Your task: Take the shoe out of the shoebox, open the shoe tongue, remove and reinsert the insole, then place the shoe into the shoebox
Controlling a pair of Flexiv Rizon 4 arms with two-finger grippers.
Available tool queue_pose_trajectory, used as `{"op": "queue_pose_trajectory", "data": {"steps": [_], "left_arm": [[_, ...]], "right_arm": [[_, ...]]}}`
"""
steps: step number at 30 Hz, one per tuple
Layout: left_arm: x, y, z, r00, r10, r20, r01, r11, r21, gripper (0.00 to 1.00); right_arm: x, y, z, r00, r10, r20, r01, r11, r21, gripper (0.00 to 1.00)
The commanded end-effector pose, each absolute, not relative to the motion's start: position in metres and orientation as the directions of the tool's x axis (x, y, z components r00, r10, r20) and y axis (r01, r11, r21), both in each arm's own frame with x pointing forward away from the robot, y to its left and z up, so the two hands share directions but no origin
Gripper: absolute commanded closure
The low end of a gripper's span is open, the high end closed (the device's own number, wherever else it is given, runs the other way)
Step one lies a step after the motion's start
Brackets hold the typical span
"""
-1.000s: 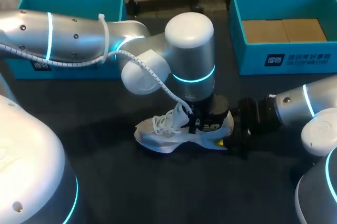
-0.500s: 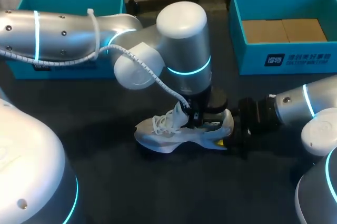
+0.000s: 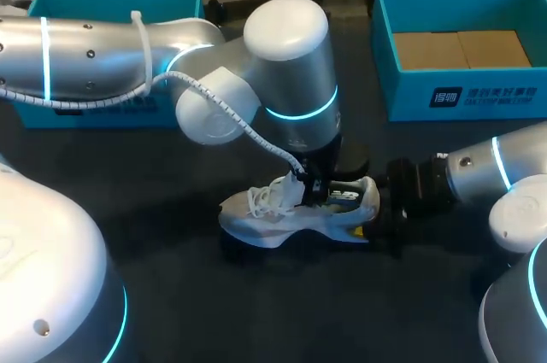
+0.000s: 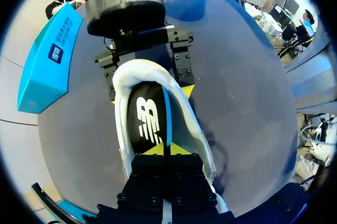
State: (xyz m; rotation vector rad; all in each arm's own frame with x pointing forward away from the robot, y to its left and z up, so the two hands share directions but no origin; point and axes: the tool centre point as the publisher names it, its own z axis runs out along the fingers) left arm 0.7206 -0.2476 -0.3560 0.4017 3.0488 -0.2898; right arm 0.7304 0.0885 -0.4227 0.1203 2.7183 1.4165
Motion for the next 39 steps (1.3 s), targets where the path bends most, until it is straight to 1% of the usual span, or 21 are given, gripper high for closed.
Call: {"op": "queue_pose_trajectory", "data": {"steps": [1,26,39], "left_arm": [[0.717,-0.24,-0.344,-0.965,0.247,-0.09,0.261,0.946,-0.191,1.0],[0.716,-0.212,-0.323,-0.976,0.169,-0.136,0.198,0.948,-0.25,1.0],[0.72,-0.227,-0.304,-0.977,0.127,-0.172,0.18,0.923,-0.341,1.0]], "right_arm": [[0.73,0.089,-0.422,-0.994,0.105,-0.03,0.036,0.574,0.818,1.0],[0.73,0.089,-0.422,-0.994,0.105,-0.03,0.036,0.574,0.818,1.0],[0.73,0.089,-0.422,-0.994,0.105,-0.03,0.036,0.574,0.818,1.0]]}}
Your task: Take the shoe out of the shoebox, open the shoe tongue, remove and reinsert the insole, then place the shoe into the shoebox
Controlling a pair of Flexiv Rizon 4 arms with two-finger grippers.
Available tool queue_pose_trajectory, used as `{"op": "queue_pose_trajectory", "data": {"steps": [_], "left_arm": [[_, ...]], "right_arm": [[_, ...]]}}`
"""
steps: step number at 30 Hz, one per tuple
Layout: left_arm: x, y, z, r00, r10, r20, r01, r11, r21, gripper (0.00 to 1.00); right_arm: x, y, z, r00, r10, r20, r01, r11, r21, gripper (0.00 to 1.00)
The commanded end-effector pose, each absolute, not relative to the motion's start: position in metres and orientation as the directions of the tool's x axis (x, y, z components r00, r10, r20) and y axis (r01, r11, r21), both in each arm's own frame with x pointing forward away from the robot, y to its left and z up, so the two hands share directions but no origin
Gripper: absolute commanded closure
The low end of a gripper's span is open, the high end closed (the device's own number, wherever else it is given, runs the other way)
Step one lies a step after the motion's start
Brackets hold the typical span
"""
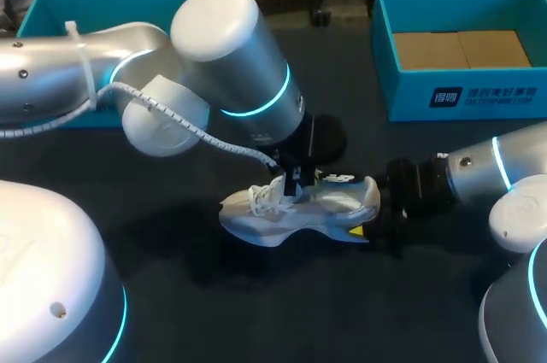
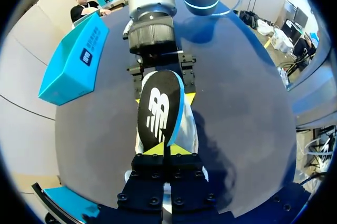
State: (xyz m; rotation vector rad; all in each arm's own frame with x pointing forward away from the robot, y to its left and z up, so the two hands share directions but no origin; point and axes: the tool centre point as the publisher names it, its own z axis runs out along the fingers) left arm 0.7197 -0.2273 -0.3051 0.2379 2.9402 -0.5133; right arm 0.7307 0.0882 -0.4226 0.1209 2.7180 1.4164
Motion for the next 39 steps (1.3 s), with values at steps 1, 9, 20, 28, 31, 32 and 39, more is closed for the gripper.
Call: {"op": "queue_pose_trajectory", "data": {"steps": [1,9,20,28,31,32,39], "left_arm": [[0.72,-0.229,-0.304,-0.978,0.124,-0.17,0.177,0.92,-0.348,1.0],[0.724,-0.246,-0.303,-0.981,0.103,-0.165,0.162,0.903,-0.398,1.0],[0.722,-0.265,-0.316,-0.984,0.104,-0.144,0.157,0.886,-0.437,1.0],[0.716,-0.266,-0.319,-0.986,0.1,-0.134,0.151,0.874,-0.461,0.9],[0.713,-0.265,-0.314,-0.983,0.095,-0.159,0.16,0.87,-0.467,0.71],[0.712,-0.264,-0.312,-0.981,0.091,-0.174,0.163,0.87,-0.465,0.62],[0.707,-0.27,-0.303,-0.951,0.079,-0.299,0.205,0.886,-0.415,0.03]], "right_arm": [[0.73,0.089,-0.422,-0.994,0.105,-0.03,0.036,0.574,0.818,1.0],[0.73,0.089,-0.422,-0.994,0.105,-0.03,0.036,0.574,0.818,1.0],[0.73,0.089,-0.422,-0.994,0.105,-0.03,0.036,0.574,0.818,1.0],[0.73,0.089,-0.422,-0.994,0.105,-0.03,0.036,0.574,0.818,1.0],[0.73,0.089,-0.422,-0.994,0.105,-0.03,0.036,0.574,0.818,1.0],[0.73,0.089,-0.422,-0.994,0.105,-0.03,0.036,0.574,0.818,1.0],[0.73,0.089,-0.422,-0.994,0.105,-0.03,0.036,0.574,0.818,1.0]]}}
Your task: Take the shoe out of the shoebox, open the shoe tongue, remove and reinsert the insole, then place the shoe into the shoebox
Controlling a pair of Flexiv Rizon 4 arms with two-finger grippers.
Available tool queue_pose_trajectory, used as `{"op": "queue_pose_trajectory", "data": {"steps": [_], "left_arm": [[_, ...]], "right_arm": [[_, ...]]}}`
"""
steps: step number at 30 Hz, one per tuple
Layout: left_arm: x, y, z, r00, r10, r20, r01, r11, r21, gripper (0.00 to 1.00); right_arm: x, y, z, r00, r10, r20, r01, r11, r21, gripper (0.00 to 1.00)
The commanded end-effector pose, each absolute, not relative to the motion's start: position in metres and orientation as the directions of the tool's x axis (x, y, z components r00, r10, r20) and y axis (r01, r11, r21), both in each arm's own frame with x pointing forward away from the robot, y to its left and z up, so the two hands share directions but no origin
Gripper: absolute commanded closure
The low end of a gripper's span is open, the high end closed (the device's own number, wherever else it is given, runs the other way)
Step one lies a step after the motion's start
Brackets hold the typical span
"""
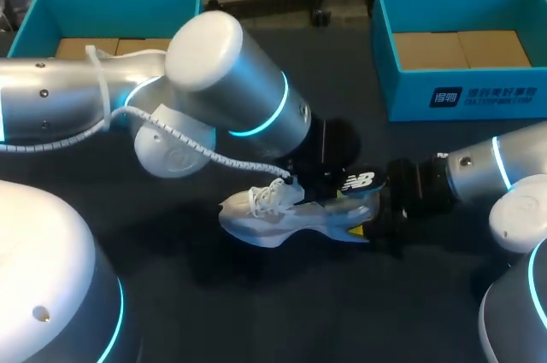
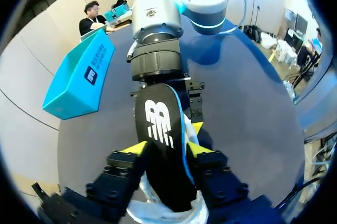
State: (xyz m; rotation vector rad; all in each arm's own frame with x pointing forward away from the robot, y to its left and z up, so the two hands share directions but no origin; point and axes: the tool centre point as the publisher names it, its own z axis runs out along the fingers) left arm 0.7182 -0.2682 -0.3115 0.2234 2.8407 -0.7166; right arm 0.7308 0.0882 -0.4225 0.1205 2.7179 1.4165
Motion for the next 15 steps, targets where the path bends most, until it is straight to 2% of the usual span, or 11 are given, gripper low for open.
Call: {"op": "queue_pose_trajectory", "data": {"steps": [1,12,15], "left_arm": [[0.706,-0.272,-0.302,-0.946,0.083,-0.315,0.213,0.888,-0.408,0.03],[0.691,-0.278,-0.301,-0.877,0.065,-0.475,0.261,0.896,-0.358,0.06],[0.69,-0.279,-0.303,-0.861,0.058,-0.506,0.263,0.901,-0.344,0.12]], "right_arm": [[0.73,0.089,-0.422,-0.994,0.105,-0.03,0.036,0.574,0.818,1.0],[0.73,0.089,-0.422,-0.994,0.105,-0.03,0.036,0.574,0.818,1.0],[0.73,0.089,-0.422,-0.994,0.105,-0.03,0.036,0.574,0.818,1.0]]}}
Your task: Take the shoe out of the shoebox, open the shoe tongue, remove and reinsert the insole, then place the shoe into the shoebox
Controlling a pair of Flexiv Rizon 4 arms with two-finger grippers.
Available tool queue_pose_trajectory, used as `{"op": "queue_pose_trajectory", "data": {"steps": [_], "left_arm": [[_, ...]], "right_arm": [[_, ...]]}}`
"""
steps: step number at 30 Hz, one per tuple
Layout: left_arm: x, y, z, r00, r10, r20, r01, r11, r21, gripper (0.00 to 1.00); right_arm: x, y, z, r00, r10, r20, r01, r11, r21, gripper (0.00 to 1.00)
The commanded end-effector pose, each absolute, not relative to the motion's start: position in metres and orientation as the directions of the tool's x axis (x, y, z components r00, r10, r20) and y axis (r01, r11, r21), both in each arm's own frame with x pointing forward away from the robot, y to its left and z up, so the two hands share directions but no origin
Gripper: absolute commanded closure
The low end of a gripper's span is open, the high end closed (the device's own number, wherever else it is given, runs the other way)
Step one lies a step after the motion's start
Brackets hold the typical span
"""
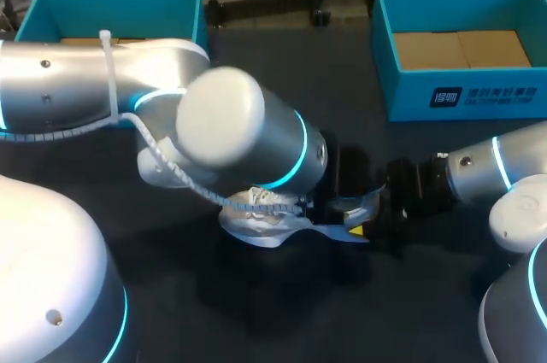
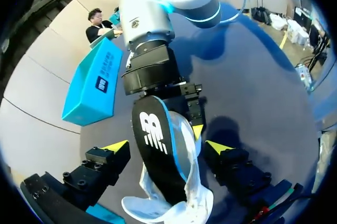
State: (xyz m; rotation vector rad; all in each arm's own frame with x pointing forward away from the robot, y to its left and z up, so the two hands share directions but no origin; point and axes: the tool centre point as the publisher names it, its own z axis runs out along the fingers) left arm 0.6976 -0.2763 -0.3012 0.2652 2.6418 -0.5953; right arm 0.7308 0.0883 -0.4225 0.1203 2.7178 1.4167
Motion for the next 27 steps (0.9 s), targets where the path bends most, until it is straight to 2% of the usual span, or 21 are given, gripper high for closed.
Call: {"op": "queue_pose_trajectory", "data": {"steps": [1,13,14,15,16,17,18,20,24,27], "left_arm": [[0.69,-0.279,-0.303,-0.858,0.053,-0.511,0.261,0.902,-0.344,0.13],[0.699,-0.275,-0.305,-0.842,-0.006,-0.54,0.231,0.9,-0.37,0.16],[0.701,-0.275,-0.307,-0.843,-0.011,-0.537,0.223,0.903,-0.368,0.35],[0.702,-0.276,-0.309,-0.856,-0.008,-0.517,0.218,0.901,-0.375,0.33],[0.703,-0.277,-0.309,-0.863,-0.007,-0.506,0.215,0.9,-0.379,0.38],[0.703,-0.277,-0.31,-0.861,-0.01,-0.508,0.215,0.899,-0.381,0.51],[0.703,-0.278,-0.31,-0.864,-0.005,-0.503,0.216,0.899,-0.38,0.54],[0.703,-0.279,-0.312,-0.866,-0.004,-0.5,0.215,0.9,-0.38,0.71],[0.708,-0.278,-0.318,-0.881,0.002,-0.472,0.202,0.906,-0.373,0.78],[0.707,-0.277,-0.32,-0.89,0.007,-0.456,0.198,0.906,-0.373,0.9]], "right_arm": [[0.73,0.089,-0.422,-0.994,0.105,-0.03,0.036,0.574,0.818,1.0],[0.73,0.089,-0.422,-0.994,0.105,-0.03,0.036,0.574,0.818,1.0],[0.73,0.089,-0.422,-0.994,0.105,-0.03,0.036,0.574,0.818,1.0],[0.73,0.089,-0.422,-0.994,0.105,-0.03,0.036,0.574,0.818,1.0],[0.73,0.089,-0.422,-0.994,0.105,-0.03,0.036,0.574,0.818,1.0],[0.73,0.089,-0.422,-0.994,0.105,-0.03,0.036,0.574,0.818,1.0],[0.73,0.089,-0.422,-0.994,0.105,-0.03,0.036,0.574,0.818,1.0],[0.73,0.089,-0.422,-0.994,0.105,-0.03,0.036,0.574,0.818,1.0],[0.73,0.089,-0.422,-0.994,0.105,-0.03,0.036,0.574,0.818,1.0],[0.73,0.089,-0.422,-0.994,0.105,-0.03,0.036,0.574,0.818,1.0]]}}
